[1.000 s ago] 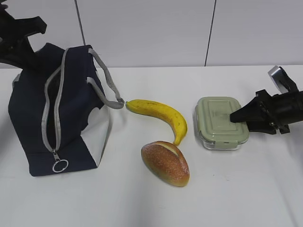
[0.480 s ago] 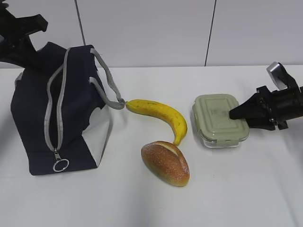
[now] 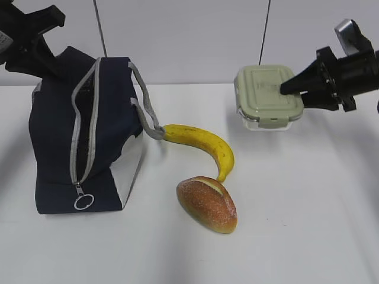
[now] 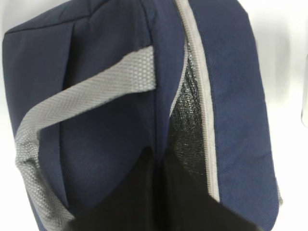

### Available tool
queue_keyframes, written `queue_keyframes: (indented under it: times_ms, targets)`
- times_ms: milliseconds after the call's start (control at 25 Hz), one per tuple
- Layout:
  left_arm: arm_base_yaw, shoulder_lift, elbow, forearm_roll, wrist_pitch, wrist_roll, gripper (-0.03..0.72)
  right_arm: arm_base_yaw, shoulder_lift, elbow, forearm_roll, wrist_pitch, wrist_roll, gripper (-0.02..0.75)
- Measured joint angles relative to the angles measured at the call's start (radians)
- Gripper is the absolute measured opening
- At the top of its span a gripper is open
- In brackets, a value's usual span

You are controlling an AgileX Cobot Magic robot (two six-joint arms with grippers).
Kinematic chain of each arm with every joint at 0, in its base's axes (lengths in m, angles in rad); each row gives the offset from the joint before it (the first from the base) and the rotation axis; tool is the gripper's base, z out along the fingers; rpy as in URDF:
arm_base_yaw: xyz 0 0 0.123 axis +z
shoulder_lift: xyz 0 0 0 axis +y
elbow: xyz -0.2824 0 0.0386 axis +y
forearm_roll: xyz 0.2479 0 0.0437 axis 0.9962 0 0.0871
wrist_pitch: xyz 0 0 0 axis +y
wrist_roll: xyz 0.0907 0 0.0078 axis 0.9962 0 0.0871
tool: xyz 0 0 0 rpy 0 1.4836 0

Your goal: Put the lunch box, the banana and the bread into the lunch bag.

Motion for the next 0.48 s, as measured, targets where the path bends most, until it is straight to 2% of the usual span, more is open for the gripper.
queue_keyframes:
  times_ms: [160, 480]
  targets:
    - [0.0, 0.0, 0.0, -0.038, -0.008, 0.0, -0.003, 0.068, -0.034, -0.098, -0.01, 0.015, 0.119, 0.349]
    - [0.002, 0.0, 0.0, -0.123, -0.029, 0.0, -0.003, 0.26, -0.048, -0.336, -0.018, 0.048, 0.374, 0.349]
